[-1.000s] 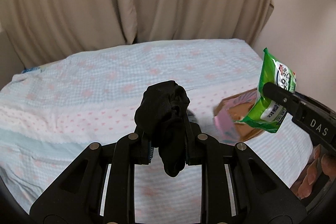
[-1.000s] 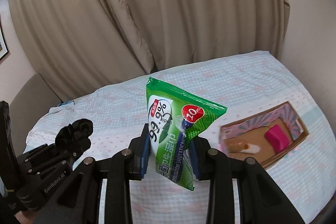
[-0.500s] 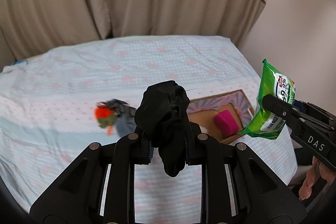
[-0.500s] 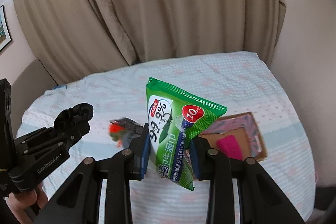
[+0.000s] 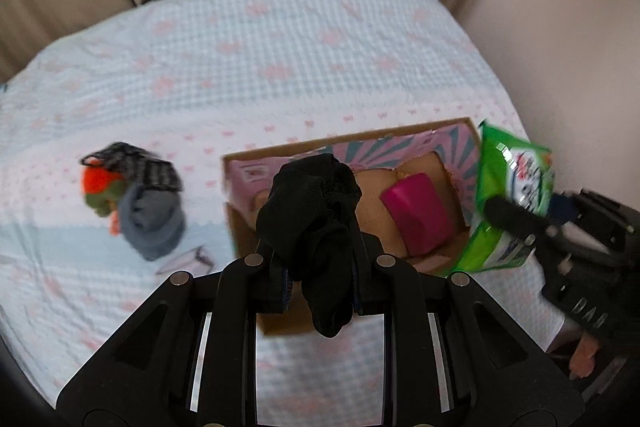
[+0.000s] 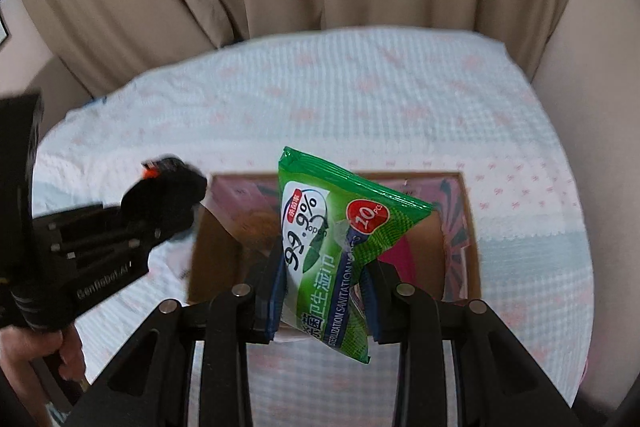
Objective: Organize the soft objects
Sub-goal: 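Carry the scrunchie with the left tool into the box while the right tool drops the wipes there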
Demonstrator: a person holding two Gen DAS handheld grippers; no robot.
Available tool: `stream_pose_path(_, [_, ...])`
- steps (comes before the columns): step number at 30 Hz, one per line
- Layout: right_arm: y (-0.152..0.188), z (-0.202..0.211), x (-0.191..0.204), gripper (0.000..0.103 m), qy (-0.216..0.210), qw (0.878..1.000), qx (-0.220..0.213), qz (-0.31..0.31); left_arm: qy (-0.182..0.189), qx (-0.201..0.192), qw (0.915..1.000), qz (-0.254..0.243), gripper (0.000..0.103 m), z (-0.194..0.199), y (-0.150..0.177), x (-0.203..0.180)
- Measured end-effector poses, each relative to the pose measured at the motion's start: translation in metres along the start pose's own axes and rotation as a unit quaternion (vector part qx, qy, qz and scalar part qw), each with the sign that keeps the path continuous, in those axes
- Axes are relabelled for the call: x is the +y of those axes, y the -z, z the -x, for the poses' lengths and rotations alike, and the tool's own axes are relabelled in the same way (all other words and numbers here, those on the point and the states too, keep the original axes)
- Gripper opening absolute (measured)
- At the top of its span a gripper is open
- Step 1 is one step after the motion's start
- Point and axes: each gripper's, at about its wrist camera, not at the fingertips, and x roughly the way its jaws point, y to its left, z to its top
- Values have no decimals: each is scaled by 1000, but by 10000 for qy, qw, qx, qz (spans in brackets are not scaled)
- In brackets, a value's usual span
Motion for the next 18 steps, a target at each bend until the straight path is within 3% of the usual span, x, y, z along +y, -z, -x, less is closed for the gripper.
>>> stream_pose_path(7, [11, -61, -19, 30, -32, 9985, 505, 185, -111, 542, 9983, -153, 18, -71, -10, -15])
stream_pose_path(15, [15, -90, -36, 32, -115, 9969, 746, 234, -204, 787, 9961, -344, 18, -99, -15, -32])
stream_pose_path(16, [15, -94, -39, 33, -132, 9966, 782, 225, -210, 778, 9961, -373, 21, -100, -16, -34])
stream_pose_path(17, [16, -95, -41, 42, -168, 9964, 800, 233, -226, 791, 9958, -398, 37, -101, -17, -36])
stream_pose_path(18, [17, -97, -43, 63, -225, 9961, 808, 257, -242, 833, 9954, -416, 53, -103, -19, -38])
